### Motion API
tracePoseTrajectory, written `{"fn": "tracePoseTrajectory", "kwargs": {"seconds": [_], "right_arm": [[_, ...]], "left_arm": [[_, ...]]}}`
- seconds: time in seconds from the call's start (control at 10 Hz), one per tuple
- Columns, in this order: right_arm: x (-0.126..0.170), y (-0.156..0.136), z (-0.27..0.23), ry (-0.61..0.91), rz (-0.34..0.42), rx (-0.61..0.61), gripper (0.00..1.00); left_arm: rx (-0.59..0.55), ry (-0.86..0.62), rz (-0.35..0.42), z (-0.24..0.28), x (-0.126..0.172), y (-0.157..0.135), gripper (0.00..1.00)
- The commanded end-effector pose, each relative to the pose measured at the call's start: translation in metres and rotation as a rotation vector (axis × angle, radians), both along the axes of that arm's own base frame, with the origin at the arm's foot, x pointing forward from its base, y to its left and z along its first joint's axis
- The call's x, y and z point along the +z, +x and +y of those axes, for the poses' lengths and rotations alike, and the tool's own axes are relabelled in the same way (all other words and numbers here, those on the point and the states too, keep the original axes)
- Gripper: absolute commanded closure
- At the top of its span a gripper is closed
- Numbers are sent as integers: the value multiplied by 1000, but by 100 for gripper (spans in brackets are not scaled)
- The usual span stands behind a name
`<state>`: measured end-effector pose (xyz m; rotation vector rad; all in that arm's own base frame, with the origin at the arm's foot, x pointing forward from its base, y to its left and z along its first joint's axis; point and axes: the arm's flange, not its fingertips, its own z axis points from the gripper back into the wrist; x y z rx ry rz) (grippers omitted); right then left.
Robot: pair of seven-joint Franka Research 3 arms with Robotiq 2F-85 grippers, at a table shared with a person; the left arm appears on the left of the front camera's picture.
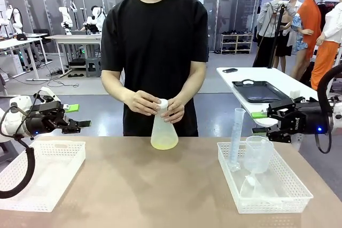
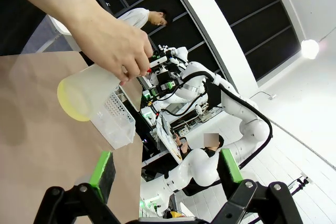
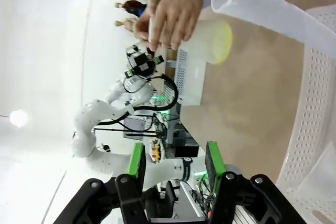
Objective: Prepare the solutions needed for the experiment.
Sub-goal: When the human places the Big flask in the center of the table, pick up the Big flask and place it in the left Organizing basket.
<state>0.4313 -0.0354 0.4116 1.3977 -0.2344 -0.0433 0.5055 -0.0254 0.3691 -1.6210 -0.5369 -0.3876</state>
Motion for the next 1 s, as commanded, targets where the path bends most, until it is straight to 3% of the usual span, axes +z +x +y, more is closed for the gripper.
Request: {"fn": "tracePoseTrajectory", "kwargs": {"seconds": [0.0, 0.5, 0.9], "right_arm": [[-14, 12, -3, 91, -26, -15, 41], [-25, 19, -4, 162, -2, -21, 41], [-19, 25, 0, 95, 31, 2, 41]], "left_arm": [[-1, 22, -5, -1, 0, -2, 0], [-1, 22, -5, -1, 0, -2, 0], [-1, 22, -5, -1, 0, -2, 0]]}}
